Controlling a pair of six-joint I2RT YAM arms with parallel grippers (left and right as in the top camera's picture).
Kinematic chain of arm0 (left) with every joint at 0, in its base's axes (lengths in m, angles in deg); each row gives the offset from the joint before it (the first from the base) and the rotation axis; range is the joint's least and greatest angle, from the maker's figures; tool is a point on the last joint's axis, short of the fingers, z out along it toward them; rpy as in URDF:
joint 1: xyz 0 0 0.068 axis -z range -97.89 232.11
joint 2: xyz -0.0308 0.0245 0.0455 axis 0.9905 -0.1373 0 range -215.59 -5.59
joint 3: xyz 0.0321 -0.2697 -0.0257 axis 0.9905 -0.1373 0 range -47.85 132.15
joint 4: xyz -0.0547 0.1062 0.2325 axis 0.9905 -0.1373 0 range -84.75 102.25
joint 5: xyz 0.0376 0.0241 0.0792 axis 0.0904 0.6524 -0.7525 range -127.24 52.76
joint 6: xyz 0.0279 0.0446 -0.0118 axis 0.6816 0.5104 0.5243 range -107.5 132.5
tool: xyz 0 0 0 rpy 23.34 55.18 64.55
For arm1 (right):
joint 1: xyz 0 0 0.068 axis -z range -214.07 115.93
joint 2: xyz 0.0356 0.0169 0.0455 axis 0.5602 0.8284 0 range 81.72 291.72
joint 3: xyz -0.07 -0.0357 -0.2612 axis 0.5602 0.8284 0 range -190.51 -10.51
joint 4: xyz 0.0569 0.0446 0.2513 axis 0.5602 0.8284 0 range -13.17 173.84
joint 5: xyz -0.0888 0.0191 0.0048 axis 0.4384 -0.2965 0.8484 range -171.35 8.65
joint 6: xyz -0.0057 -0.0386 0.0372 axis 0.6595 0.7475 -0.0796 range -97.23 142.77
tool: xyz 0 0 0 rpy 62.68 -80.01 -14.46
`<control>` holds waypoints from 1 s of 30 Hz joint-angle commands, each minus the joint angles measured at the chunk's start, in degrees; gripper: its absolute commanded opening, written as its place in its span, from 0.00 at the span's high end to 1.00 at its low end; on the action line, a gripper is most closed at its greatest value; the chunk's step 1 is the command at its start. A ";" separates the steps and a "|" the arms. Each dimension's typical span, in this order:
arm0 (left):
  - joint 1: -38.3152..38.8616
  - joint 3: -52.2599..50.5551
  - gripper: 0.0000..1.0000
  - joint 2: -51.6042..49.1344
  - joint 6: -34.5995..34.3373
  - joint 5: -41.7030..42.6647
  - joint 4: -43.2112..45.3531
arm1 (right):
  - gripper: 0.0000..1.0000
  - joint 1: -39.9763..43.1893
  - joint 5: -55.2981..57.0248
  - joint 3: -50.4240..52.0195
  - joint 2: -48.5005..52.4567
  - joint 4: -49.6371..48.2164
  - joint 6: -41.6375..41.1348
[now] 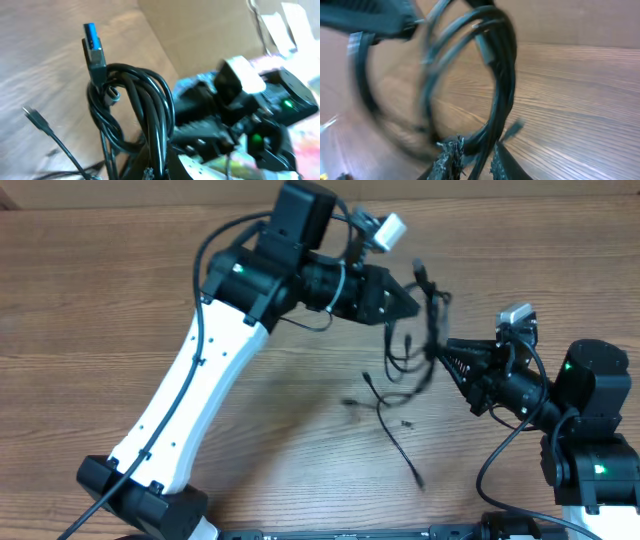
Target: Untangle cables
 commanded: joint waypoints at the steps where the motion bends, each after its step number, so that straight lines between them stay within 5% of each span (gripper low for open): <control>1: -1.33 0.70 0.96 0.39 -0.26 -6.16 -1.40 | 0.79 0.09 -5.73 -0.90 -0.37 -0.17 0.66; 9: -1.27 0.70 0.96 0.39 -3.26 -2.69 -3.13 | 0.76 0.09 -6.16 -0.90 -0.37 -0.17 1.90; 16: -1.33 0.70 0.96 0.39 -2.71 7.61 -3.19 | 0.71 0.11 9.62 -0.90 -0.37 -0.85 -1.60; 22: -0.85 0.70 0.96 0.39 -3.30 8.87 -3.23 | 0.36 0.09 10.47 -0.90 -0.24 -2.71 -1.55; 30: 3.63 0.70 0.96 0.39 -6.29 8.33 1.62 | 0.29 0.09 4.63 -0.90 0.07 -5.40 -1.57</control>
